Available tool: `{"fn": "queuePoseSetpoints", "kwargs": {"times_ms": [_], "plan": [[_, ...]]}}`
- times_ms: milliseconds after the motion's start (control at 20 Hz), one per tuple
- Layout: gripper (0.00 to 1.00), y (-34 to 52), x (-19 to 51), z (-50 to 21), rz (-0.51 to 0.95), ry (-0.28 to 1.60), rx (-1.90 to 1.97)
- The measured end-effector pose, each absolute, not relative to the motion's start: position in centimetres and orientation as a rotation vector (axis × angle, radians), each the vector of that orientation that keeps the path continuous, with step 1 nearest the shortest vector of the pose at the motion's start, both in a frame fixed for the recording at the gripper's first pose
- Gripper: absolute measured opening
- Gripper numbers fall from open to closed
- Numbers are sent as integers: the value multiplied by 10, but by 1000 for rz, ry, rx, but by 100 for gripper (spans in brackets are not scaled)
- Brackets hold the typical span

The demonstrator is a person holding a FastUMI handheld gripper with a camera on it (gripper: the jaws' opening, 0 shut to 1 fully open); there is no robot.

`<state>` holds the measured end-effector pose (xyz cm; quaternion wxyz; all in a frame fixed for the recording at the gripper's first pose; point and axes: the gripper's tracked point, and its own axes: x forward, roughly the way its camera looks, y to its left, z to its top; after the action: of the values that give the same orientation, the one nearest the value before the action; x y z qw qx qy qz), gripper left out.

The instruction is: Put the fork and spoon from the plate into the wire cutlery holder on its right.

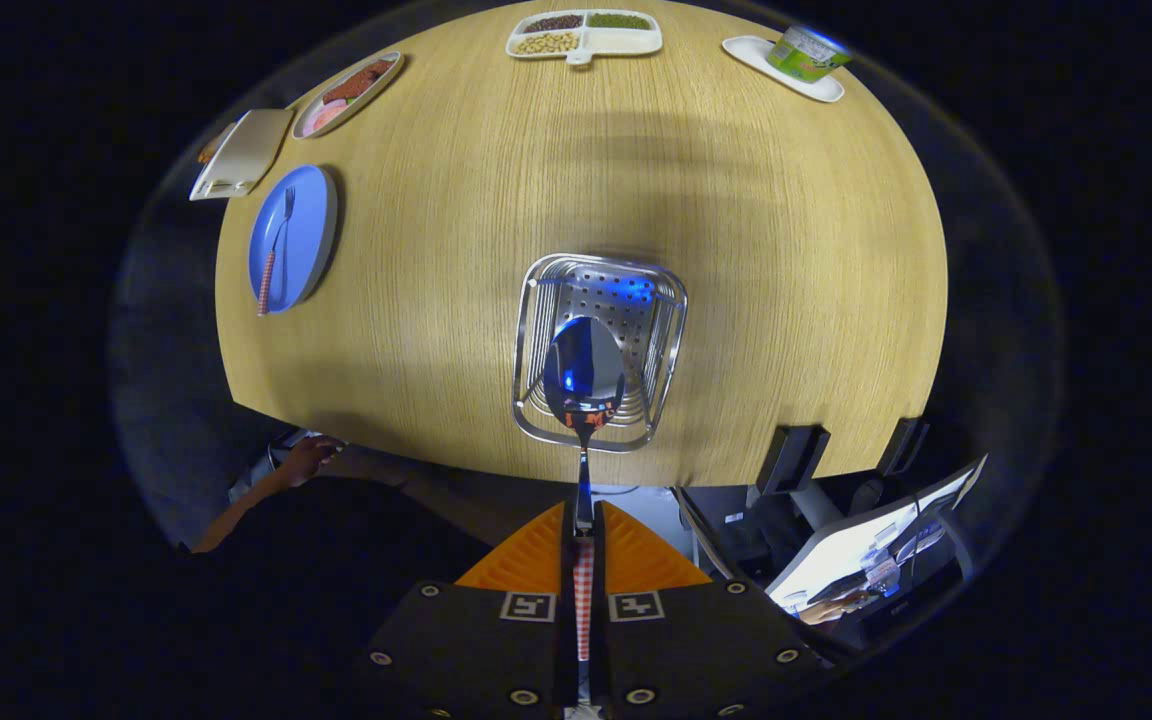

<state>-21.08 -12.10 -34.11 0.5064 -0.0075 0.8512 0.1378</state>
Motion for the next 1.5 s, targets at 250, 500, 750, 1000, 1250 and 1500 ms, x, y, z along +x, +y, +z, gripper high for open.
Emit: {"fn": "queuePoseSetpoints", "kwargs": {"times_ms": [250, 500, 750, 1000, 1250, 1500], "plan": [[5, -124, -202, -348, 349, 2127, -13], [11, -120, -193, -351, 368, 2163, 19], [20, -120, -170, -347, 349, 2102, 60], [34, -117, -137, -335, 322, 1934, 78], [47, -98, -110, -320, 298, 1742, 123], [54, -73, -91, -311, 298, 1540, 196]]}}
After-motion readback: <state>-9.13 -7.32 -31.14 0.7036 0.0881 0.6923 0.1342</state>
